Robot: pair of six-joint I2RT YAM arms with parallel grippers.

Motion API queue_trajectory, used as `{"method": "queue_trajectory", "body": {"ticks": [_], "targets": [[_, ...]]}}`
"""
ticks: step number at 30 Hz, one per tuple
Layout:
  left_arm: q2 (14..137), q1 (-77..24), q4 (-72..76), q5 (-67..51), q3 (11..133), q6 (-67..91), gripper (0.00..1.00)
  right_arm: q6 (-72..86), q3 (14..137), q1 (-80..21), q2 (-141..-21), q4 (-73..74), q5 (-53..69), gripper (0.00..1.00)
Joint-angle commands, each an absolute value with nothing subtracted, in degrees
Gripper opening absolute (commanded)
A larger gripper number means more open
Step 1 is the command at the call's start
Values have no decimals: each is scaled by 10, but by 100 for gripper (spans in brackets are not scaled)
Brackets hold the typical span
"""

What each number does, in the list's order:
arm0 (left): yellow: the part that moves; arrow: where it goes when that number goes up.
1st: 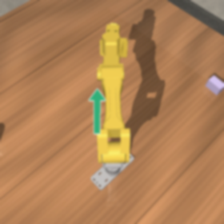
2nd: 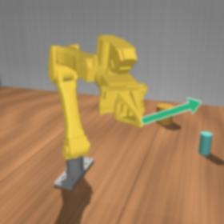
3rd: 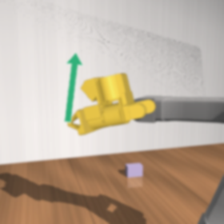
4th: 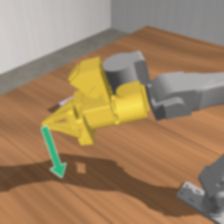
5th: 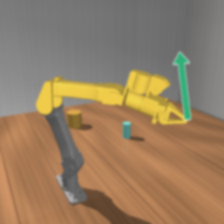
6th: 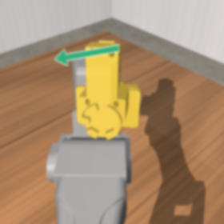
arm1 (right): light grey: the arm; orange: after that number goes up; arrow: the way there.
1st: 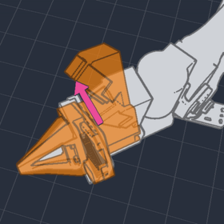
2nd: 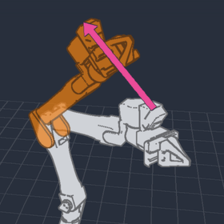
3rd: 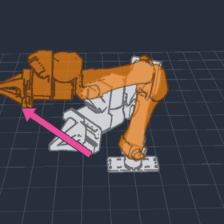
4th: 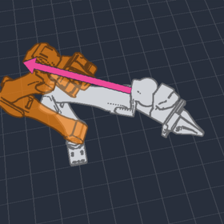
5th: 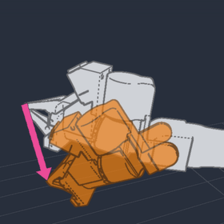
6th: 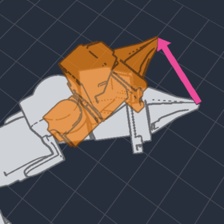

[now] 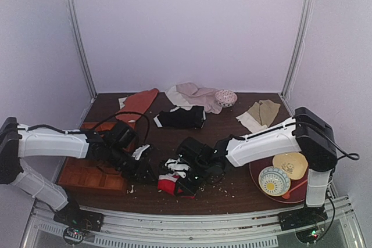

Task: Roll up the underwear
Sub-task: Roll the underwear at the center of the board.

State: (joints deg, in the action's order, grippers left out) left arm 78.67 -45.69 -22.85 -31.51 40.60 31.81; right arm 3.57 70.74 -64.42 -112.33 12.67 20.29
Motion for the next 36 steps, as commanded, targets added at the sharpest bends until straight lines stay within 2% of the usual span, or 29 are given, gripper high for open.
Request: {"method": "queue_trajectory", "body": {"ticks": [1,10,19,33,36], "targets": [[781,-453,-219,-308,400,322,29,85,693,-593,-1182,164,336,0],[790,-453,-189,-306,389,330,31,152,712,-548,-1240,150,472,0],[804,-453,-98,-297,363,348,42,190,740,-535,-1277,178,534,0],[871,-453,31,-309,343,348,43,187,751,-531,-1285,211,524,0],[884,-453,46,-318,345,350,41,185,751,-531,-1285,215,520,0]]}}
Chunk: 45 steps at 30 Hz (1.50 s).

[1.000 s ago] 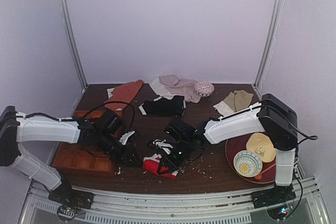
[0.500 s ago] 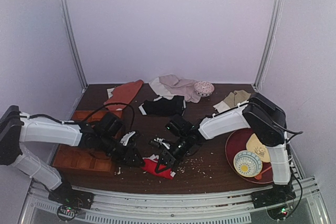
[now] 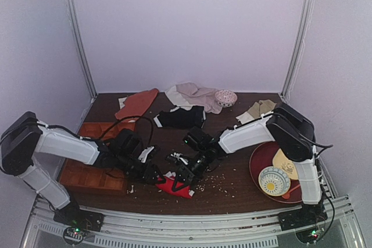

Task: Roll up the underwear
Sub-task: Roll the underwear at the center of the board.

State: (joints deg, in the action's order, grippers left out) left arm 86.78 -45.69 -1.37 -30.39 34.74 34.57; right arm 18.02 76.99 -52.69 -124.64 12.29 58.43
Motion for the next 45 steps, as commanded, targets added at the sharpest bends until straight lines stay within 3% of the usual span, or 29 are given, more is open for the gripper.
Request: {"method": "queue_trajectory", "body": {"ticks": [1,5,9,15,38,40,43,45], "targets": [[891,-453,52,-324,345,350,36,183,752,-531,-1286,218,518,0],[904,-452,36,-320,351,355,0,179,755,-531,-1283,223,509,0],[911,-453,-16,-309,370,351,0,168,751,-532,-1265,226,477,14],[937,-453,-85,-303,408,341,0,144,734,-535,-1212,225,401,22],[989,-453,-150,-325,476,319,0,81,700,-613,-1039,251,145,40],[989,-453,-150,-327,478,318,0,89,704,-614,-1036,251,143,34],[990,-454,-150,-328,480,318,0,105,716,-614,-1053,267,151,13],[991,-454,-150,-327,480,317,0,120,711,-611,-1066,258,171,6]]}}
